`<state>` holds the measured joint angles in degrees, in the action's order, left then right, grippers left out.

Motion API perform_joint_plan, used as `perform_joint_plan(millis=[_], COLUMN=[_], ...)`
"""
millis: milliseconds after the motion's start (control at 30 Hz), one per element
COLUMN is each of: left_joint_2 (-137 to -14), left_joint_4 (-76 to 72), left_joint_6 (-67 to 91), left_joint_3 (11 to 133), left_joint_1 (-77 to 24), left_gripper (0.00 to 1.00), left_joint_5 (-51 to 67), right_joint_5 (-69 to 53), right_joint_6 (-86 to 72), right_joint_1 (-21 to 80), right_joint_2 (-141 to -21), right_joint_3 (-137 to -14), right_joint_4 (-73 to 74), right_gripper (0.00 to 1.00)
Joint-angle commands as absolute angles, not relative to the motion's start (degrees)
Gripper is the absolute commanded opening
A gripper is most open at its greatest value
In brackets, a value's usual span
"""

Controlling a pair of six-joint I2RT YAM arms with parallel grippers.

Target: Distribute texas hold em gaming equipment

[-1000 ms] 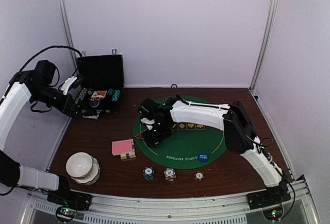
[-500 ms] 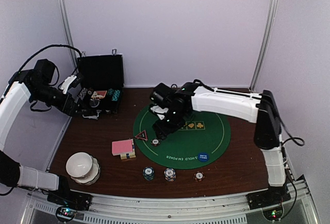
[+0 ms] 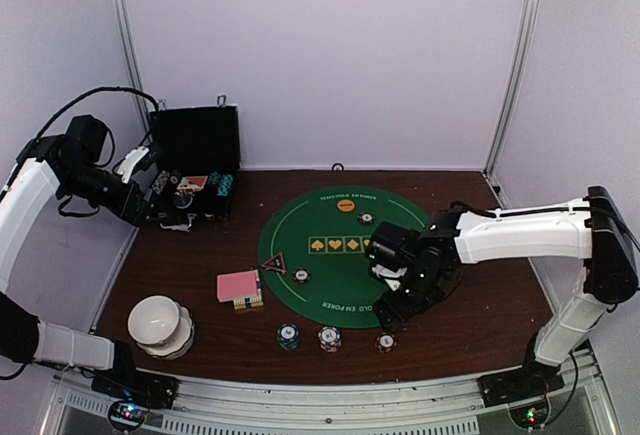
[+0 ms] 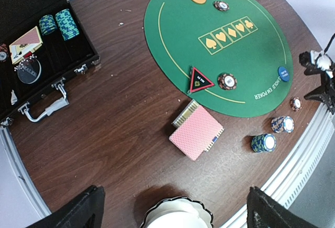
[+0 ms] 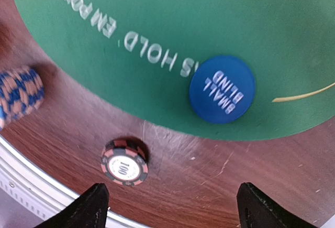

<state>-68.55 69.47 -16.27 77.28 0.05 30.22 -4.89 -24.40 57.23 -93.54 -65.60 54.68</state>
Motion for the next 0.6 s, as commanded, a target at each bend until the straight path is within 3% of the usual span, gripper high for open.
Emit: perform_joint_plan(millis=[0,200,567], left_joint_2=[-68.68,-68.62,-68.30], left_joint_4=[69.70,69.85,69.94], left_joint_6=[-16.99,-16.92,-16.69], left_joint_3=[78.40,78.57,78.66], left_joint_1=[0.46,0.48,0.44], left_gripper=[0.97,0.97,0.98], left_joint_5=[30.46,30.32,30.52], right_joint_5=[-7.34,-8.09,-7.31], right_joint_6=[-28.18,-27.57,-26.81], right_joint_1=[59.04,61.33,61.83], right_joint_2=[-92.23,-97.35,-100.69], right_joint_3=[-62.43,-62.76,-62.04], right_joint_4=[48.59,45.35,43.93], right_gripper=[0.89,0.89,0.76])
